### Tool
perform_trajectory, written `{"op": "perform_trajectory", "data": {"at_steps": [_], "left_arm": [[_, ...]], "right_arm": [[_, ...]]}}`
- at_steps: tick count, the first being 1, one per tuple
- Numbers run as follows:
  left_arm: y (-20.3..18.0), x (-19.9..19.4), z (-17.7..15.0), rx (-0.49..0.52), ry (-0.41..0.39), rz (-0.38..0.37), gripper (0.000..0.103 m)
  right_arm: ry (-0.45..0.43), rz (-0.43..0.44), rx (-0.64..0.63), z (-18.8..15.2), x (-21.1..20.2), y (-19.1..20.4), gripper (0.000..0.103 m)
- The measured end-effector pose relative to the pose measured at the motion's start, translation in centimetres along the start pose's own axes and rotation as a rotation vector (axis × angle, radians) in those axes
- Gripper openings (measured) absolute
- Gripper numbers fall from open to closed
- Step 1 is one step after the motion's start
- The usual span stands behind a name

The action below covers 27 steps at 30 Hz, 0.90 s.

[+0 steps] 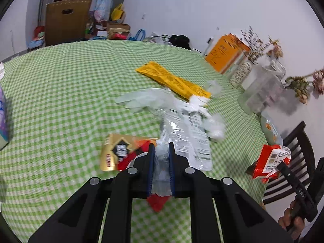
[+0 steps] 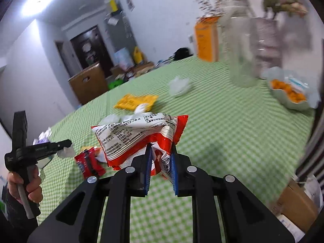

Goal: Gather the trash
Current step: 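Carry the white wrapper and snack bag to the cardboard box and open both tools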

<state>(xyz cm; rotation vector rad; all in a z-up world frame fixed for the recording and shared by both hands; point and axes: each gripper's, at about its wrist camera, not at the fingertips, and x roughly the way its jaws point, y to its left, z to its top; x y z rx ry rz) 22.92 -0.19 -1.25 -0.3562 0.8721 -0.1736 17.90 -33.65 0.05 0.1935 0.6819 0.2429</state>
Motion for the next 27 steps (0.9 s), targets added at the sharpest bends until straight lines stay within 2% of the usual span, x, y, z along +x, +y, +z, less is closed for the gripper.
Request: {"op": "perform_trajectory", "data": {"at_steps": [5,11,16,20,21,24,27], "left_arm": [[-3.4,-0.1,-0.4,0.072,0.004,-0.030,0.011],[-7.7,0.9,-1.5,0.157,0.036,-0.073,0.011],[-13.1,2.3,-3.5,0.276,0.083,-0.129,0.011],[-17.0,3.5,-5.3,0.359,0.117,-0.168,0.011],[-17.8,3.8,-5.7,0.369,0.128,-0.178,0.011],[-19.8,4.6,-6.5,0.394,0.151,-0.206,0.011],[-21.6,5.4,-7.6,0.413,0.177,-0.231,0.011]], "right_arm": [[-0.032,-0.048,0.075,-0.8,-2.3,-3.1,0.017],[-0.101,-0.140,0.171,-2.1,-7.3,-7.9,0.017],[-0.136,-0.277,0.257,-4.9,-11.7,-12.7,0.017],[-0.113,-0.389,0.353,-8.8,-14.2,-16.8,0.017],[-0.101,-0.420,0.367,-9.7,-14.5,-17.4,0.017],[-0.034,-0.624,0.352,-12.6,-14.9,-19.2,0.017],[0.024,-0.791,0.306,-14.5,-14.7,-20.3,0.018]]}}
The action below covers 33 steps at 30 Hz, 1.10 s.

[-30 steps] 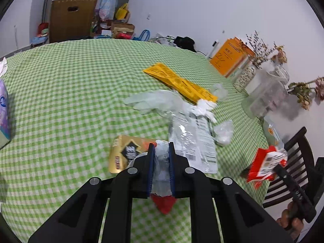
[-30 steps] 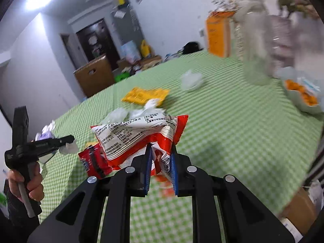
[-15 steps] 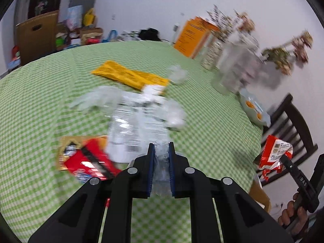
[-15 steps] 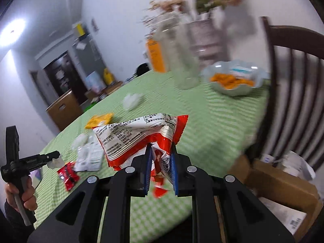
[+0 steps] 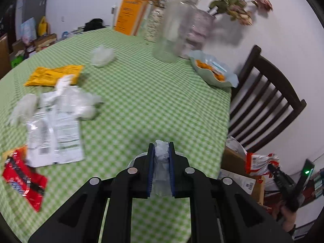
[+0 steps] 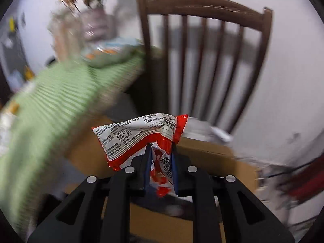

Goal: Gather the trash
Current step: 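Carry the white wrapper and snack bag to the cardboard box and open both tools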

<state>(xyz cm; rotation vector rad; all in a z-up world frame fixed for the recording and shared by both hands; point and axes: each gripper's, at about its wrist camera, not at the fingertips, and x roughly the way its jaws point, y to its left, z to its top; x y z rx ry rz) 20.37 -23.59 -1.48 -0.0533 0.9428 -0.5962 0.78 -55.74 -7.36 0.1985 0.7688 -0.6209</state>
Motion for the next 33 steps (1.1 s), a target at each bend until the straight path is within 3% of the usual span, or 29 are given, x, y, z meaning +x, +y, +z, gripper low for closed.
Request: {"op": "perform_trajectory", "data": {"at_steps": [3,4,5,6,9,12,18,28,33], "left_arm": [[-2.1,1.5,-0.2,0.037,0.030,-0.027,0.011],[-2.7,1.9,-0.3,0.049,0.039,-0.035,0.011],[-3.5,2.4,-0.4,0.061,0.050,-0.046,0.011],[-4.4,3.1,-0.6,0.072,0.067,-0.061,0.011],[-7.6,4.9,-1.3,0.129,0.119,-0.108,0.011],[-10.3,6.0,-1.9,0.186,0.148,-0.137,0.011],[-16.2,10.0,-3.2,0.241,0.300,-0.292,0.011],[-25.7,16.0,-8.0,0.341,0.524,-0.416,0.011],[-29.1,18.8,-10.7,0.340,0.625,-0.468,0.011]], "right_arm": [[0.036,-0.066,0.005,-1.0,1.7,-1.2,0.025],[0.057,-0.064,0.014,-1.2,2.5,-1.5,0.034],[0.084,-0.054,0.026,-1.4,3.4,-1.6,0.049],[0.111,-0.030,0.050,-1.6,4.5,-1.8,0.053],[0.190,0.074,0.118,-2.0,6.6,-2.0,0.056],[0.165,0.067,0.114,-1.6,6.0,-1.8,0.064],[0.110,0.041,0.204,-1.4,3.2,-5.8,0.065],[0.077,-0.070,0.330,-3.9,-0.5,-12.9,0.068],[0.092,-0.095,0.374,-4.9,-0.5,-15.0,0.068]]}}
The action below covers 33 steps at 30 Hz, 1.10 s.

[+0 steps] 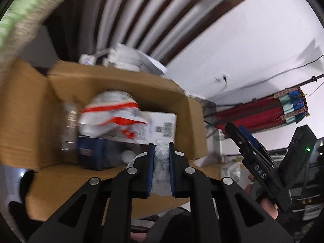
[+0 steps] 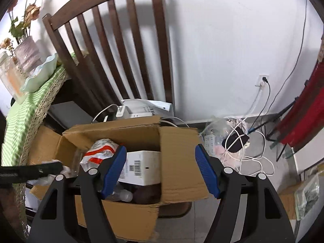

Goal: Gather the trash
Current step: 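Carry the white wrapper and snack bag to the cardboard box and open both tools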

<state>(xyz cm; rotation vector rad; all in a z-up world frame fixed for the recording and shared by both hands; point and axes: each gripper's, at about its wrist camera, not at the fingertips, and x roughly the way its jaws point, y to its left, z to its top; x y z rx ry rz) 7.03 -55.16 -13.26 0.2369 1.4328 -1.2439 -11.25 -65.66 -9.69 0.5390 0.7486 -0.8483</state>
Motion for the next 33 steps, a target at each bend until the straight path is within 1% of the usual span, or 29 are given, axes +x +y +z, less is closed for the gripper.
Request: {"op": "perform_trajectory", "data": {"at_steps": [3,5,7,8,10,12,14,16,18,22,27,30,33], "left_arm": [[-1.0,2.2,0.2,0.001,0.028,-0.021,0.013],[-1.2,3.6,0.3,-0.016,0.029,-0.028,0.024],[-0.8,4.9,0.4,-0.031,0.054,-0.026,0.025],[-0.6,5.5,0.3,-0.041,0.059,-0.026,0.028],[-0.2,5.8,0.2,-0.061,0.058,-0.037,0.034],[0.0,5.6,0.3,-0.070,0.044,-0.049,0.039],[-0.1,5.1,0.5,-0.067,0.027,-0.067,0.050],[-0.7,4.6,0.6,-0.046,0.019,-0.080,0.051],[-1.5,4.3,0.5,-0.014,0.017,-0.085,0.056],[-2.4,3.1,0.2,0.063,-0.025,-0.052,0.057],[-2.2,2.0,0.0,0.066,-0.055,-0.032,0.057],[-2.4,0.9,-0.1,0.098,-0.089,0.013,0.057],[-2.6,-0.5,-0.2,0.117,-0.125,0.040,0.058]], "right_arm": [[0.004,0.003,-0.004,-0.1,0.1,-0.2,0.068],[0.009,0.003,-0.008,-0.2,0.4,-0.4,0.068],[0.011,0.003,-0.006,-0.3,0.5,-0.7,0.068],[0.012,0.005,-0.004,-0.3,0.6,-0.9,0.068],[0.016,0.006,0.003,-0.3,0.8,-1.2,0.068],[0.018,0.007,0.006,-0.3,0.9,-1.4,0.068],[0.025,0.008,0.008,-0.4,1.2,-1.5,0.068],[0.028,0.012,0.005,-0.5,1.3,-1.3,0.068],[0.029,0.012,-0.001,-0.5,1.3,-1.1,0.068],[0.024,0.009,0.006,-0.4,1.1,-1.3,0.068],[0.020,0.008,0.001,-0.3,0.9,-1.0,0.068],[0.014,0.012,-0.012,-0.3,0.7,-0.6,0.068],[0.009,0.014,-0.020,-0.1,0.4,-0.3,0.068]]}}
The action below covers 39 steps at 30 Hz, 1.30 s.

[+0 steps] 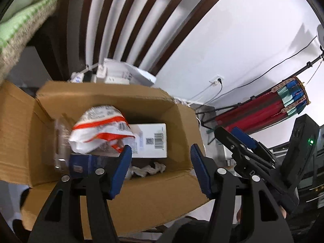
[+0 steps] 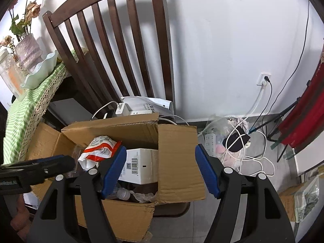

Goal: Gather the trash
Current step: 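Carry the white wrapper and snack bag to the cardboard box and open both tools, then withdraw both tools from the box back over the table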

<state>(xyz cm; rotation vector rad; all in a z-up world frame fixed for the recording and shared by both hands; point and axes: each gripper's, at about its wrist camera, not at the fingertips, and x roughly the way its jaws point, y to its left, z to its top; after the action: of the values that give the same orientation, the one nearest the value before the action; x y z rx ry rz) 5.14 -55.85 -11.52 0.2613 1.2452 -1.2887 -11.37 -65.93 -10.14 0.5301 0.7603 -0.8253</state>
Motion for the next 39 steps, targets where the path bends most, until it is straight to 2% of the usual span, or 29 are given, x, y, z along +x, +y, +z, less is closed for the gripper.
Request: {"op": "perform_trajectory", "data": {"at_steps": [5,9,11,21,25,33,39], "left_arm": [[0.7,-3.7,0.0,0.012,-0.098,0.080,0.064],[1.8,-7.3,-0.3,-0.008,-0.172,0.106,0.069],[2.4,-9.7,-0.6,-0.010,-0.227,0.142,0.076],[7.4,-20.6,-3.1,-0.103,-0.436,0.283,0.082],[10.1,-25.2,-4.3,-0.146,-0.515,0.372,0.083],[16.9,-32.6,-6.3,-0.247,-0.604,0.631,0.084],[24.6,-39.2,-9.9,-0.432,-0.659,0.734,0.085]], "right_arm": [[-0.014,-0.003,-0.019,0.4,-0.7,1.0,0.068],[-0.034,0.001,-0.046,0.8,-1.6,2.5,0.068],[-0.042,0.006,-0.064,0.9,-2.0,3.6,0.068],[-0.073,0.054,-0.179,1.0,-3.2,10.4,0.072],[-0.082,0.078,-0.222,1.1,-3.5,13.3,0.072],[-0.112,0.119,-0.317,1.1,-4.6,19.0,0.072],[-0.138,0.151,-0.356,1.2,-5.3,23.1,0.072]]}}
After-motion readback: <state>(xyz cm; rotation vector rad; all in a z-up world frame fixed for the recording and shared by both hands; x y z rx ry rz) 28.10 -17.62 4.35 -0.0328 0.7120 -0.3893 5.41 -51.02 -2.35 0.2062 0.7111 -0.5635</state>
